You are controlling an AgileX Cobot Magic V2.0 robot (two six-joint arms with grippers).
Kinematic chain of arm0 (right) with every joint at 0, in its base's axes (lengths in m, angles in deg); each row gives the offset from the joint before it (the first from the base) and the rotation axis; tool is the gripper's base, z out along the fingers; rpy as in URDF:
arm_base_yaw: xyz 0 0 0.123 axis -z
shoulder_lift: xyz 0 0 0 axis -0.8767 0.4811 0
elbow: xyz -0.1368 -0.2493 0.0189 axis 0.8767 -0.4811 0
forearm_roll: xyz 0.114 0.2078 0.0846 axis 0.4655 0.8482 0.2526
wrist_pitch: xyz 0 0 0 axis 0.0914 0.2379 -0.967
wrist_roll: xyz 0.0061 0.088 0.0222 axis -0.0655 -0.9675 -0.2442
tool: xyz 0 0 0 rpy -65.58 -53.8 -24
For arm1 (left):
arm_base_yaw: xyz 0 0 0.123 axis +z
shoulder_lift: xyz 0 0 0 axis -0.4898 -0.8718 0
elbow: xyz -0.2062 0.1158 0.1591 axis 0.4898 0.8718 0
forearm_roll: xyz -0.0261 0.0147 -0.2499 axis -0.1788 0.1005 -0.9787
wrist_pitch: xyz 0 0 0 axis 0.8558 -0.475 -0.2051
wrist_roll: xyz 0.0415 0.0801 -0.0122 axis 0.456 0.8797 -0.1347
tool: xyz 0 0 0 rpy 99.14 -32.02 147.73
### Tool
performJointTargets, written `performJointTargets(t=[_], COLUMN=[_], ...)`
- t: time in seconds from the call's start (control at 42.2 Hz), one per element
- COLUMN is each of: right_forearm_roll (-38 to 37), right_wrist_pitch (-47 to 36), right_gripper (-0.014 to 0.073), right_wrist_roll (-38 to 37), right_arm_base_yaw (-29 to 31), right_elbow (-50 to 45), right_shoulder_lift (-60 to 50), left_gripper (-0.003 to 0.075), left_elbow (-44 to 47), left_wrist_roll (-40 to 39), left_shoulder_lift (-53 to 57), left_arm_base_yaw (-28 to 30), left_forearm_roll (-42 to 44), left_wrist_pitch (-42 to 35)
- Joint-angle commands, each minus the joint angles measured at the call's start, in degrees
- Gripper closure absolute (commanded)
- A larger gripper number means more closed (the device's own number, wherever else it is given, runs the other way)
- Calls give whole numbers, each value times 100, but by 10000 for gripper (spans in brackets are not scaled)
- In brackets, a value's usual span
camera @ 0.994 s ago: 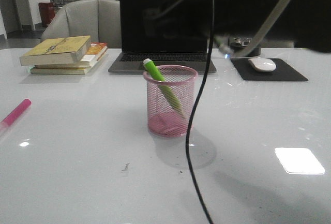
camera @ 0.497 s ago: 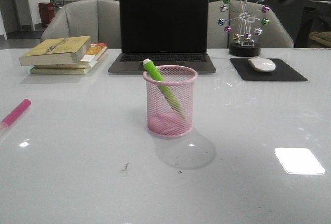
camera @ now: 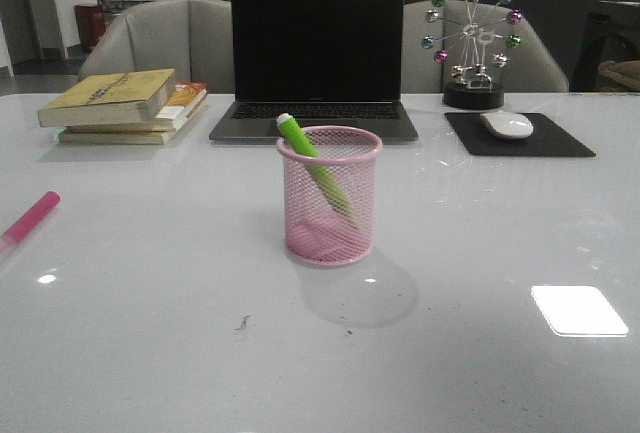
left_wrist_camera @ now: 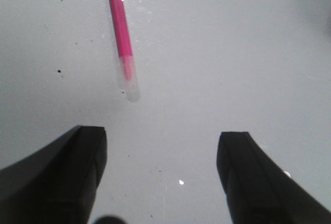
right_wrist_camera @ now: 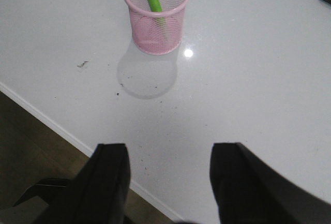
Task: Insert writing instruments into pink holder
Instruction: 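Lower the left gripper onto the pink marker and grasp it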
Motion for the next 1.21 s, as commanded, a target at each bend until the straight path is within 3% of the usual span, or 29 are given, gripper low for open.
performJointTargets(t=[0.0,0.521,1.089,1.183], right_forearm_roll=[0,0,0,0], right_wrist_pitch=[-327,-327,-327,-327], right_gripper=[125,125,125,125], right_wrist_roll=[4,4,4,4], right_arm_base_yaw=[-3,-3,-3,-3], right_elbow=[145,145,145,145], right_shoulder_lift=[-21,-21,-21,-21], left_gripper=[210,211,213,251], left_elbow=[-505,-2414,-3652,-3719], left_wrist_roll=[-101,-101,-101,-101], left_shoulder_lift=[-417,-3116,-4338,-4389], left_arm_base_yaw=[170,508,497,497], left_forearm_roll=[0,42,42,45], left_wrist_pitch=[-255,-225,-63,59])
